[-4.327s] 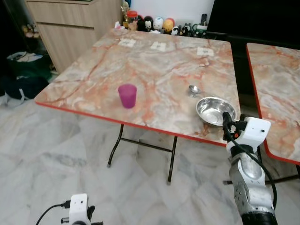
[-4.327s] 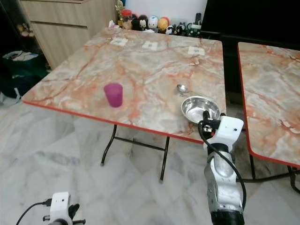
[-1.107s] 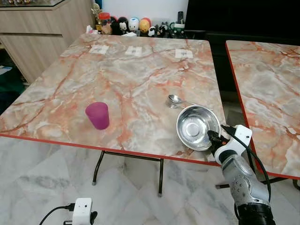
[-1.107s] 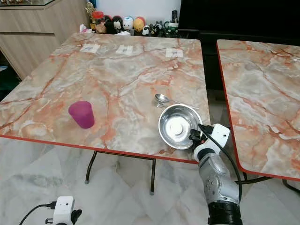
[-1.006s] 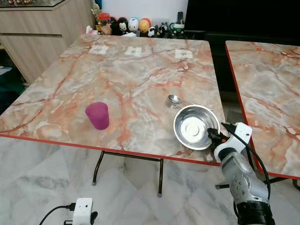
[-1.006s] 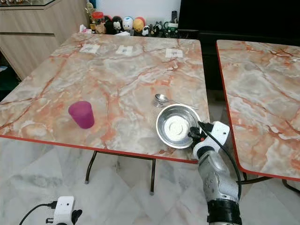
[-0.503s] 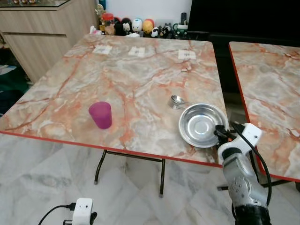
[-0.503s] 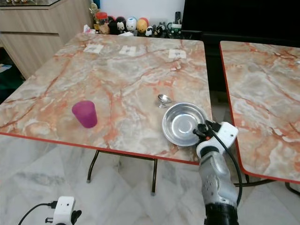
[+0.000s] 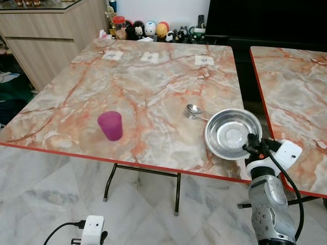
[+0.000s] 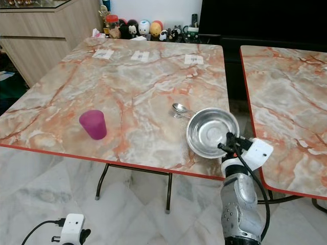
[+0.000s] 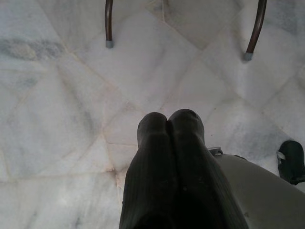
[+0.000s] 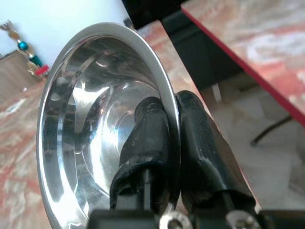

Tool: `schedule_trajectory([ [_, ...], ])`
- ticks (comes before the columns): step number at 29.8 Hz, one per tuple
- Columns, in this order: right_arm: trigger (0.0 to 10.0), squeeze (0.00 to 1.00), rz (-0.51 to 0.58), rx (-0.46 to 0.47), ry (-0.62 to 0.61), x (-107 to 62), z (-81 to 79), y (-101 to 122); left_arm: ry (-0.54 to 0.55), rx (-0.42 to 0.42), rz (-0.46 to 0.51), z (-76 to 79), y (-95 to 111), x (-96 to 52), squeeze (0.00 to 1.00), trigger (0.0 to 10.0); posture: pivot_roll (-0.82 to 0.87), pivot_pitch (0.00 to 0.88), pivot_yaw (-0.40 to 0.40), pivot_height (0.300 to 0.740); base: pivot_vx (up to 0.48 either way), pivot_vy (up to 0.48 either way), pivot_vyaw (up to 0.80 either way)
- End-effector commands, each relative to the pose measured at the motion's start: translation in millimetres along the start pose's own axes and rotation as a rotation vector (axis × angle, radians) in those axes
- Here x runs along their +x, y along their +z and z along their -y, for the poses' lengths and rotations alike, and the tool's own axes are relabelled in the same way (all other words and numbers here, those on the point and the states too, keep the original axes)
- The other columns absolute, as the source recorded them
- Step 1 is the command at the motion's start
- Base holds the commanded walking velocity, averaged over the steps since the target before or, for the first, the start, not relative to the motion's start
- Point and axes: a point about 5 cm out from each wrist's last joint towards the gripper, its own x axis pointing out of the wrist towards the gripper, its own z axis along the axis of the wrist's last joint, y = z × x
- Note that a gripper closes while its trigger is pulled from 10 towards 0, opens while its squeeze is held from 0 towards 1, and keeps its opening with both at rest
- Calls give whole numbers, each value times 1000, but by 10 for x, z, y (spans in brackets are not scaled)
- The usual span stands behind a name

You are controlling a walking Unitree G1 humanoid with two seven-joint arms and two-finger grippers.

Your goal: Setting the table

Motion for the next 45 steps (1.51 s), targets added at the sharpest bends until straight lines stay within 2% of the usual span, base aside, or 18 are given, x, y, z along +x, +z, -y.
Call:
schedule_trajectory([
  [1,10000,0,63,-32,22,25,-52,134,4,14,-5,-14,-29,-13,0,10000,-15,14,12,740,0,-420,0],
  [11,10000,0,61,-40,7,32,-74,122,-3,14,17,22,28,7,0,10000,-19,47,10,740,0,-465,-144],
  [45,10000,0,111,-47,-36,53,-19,208,8,9,-31,-54,-85,-32,0,10000,-31,74,19,740,0,-463,-42],
])
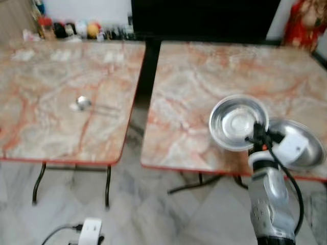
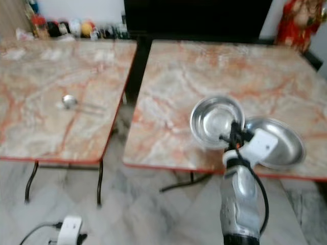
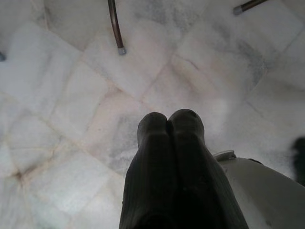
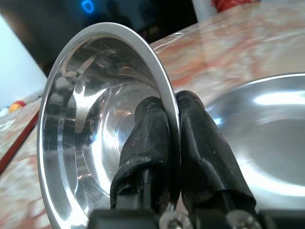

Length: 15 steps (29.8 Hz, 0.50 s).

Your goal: Setting the table

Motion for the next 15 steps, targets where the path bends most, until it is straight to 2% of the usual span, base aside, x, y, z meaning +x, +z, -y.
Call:
schedule_trajectory([
  [1,10000,0,24,-9,-24,5,76,62,-20,-6,-17,68,-44,-5,0,10000,-31,74,19,740,0,-442,0],
  [3,10000,0,26,-11,-26,9,82,68,-20,-5,-18,70,-44,-5,0,10000,-31,74,19,740,0,-394,0],
  [15,10000,0,39,-16,-71,36,163,101,-16,-25,-2,100,14,18,0,10000,-30,74,18,740,0,0,0],
])
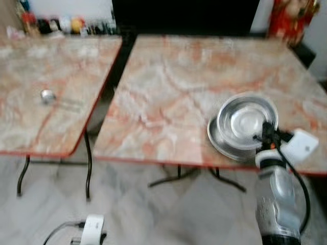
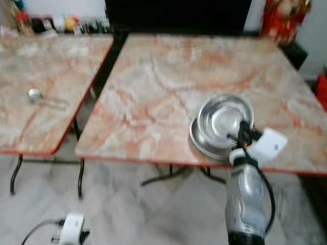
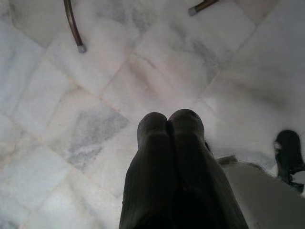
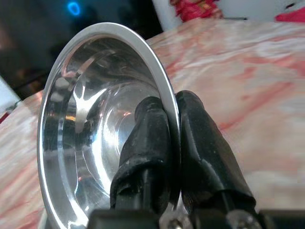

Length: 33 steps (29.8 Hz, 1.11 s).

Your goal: Setting the table

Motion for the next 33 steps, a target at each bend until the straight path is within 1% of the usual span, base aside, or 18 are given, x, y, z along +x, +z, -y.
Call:
schedule_trajectory([
  [1,10000,0,12,6,-5,17,-6,29,5,-4,-21,-24,-41,-12,0,10000,-30,74,18,740,0,0,0],
  [6,10000,0,14,7,-6,17,-17,27,-2,-7,-18,-16,-29,-7,0,10000,-30,73,18,740,99,0,0],
  [20,10000,0,10,16,10,8,-70,11,3,-14,-13,-48,-29,-12,0,10000,-30,77,18,740,312,0,0],
  [24,10000,0,12,20,7,-10,-75,8,6,-14,-12,-53,-36,-17,0,10000,-31,78,19,740,0,0,0],
  [28,10000,0,44,25,-7,-56,-77,51,6,-12,-12,-53,-42,-19,0,10000,-31,79,19,740,0,0,0],
  [30,10000,0,58,31,-34,-124,-70,112,5,-10,-14,-54,-52,-23,0,10000,-32,81,20,740,0,0,0],
  [31,10000,0,58,31,-34,-124,-70,112,5,-10,-14,-54,-52,-23,0,10000,-32,81,20,740,0,0,0],
  [33,10000,0,83,42,-29,-209,-116,239,4,-8,-15,-55,-59,-26,0,10000,-35,83,17,740,0,0,0],
])
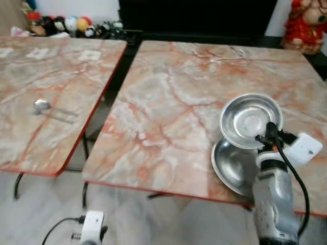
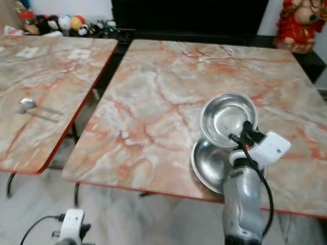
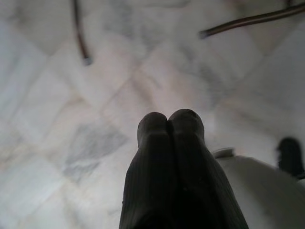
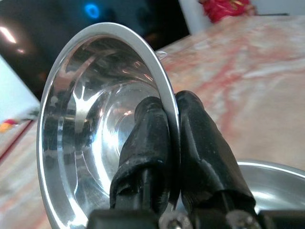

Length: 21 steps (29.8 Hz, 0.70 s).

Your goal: Setting the table

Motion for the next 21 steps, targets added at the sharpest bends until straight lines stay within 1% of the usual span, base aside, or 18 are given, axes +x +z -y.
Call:
schedule_trajectory([
  [1,10000,0,50,-5,-17,-44,20,179,-2,1,-12,11,-31,-7,0,10000,-35,83,17,740,0,0,0],
  [3,10000,0,59,-3,-34,-85,25,232,-2,2,-14,11,-32,-7,0,10000,-39,85,17,740,0,0,0],
  [7,10000,0,52,19,-164,-221,115,341,-5,5,-14,12,-27,-5,0,10000,-48,90,18,740,0,0,0],
  [9,10000,0,4,23,-231,-302,119,357,-9,11,-14,11,-20,-2,0,10000,-54,90,19,740,0,0,0],
  [12,10000,0,-50,84,-265,-325,100,329,-11,13,-12,10,-8,2,0,10000,-58,91,24,740,0,0,0],
  [15,10000,0,-92,89,-277,-290,114,259,-15,19,-12,14,0,6,0,10000,-57,86,25,740,0,0,0],
  [16,10000,0,-103,106,-293,-282,128,235,-16,20,-11,16,3,7,0,10000,-53,84,24,740,0,0,0],
  [19,10000,0,-191,205,-364,-293,164,128,-11,13,-3,13,21,12,0,10000,-47,80,20,740,0,0,0],
  [20,10000,0,-191,205,-364,-293,164,128,-11,13,-3,13,21,12,0,10000,-47,80,20,740,0,0,0],
  [21,10000,0,-224,200,-355,-306,157,108,-11,14,-2,14,23,12,0,10000,-44,81,20,740,0,0,0],
])
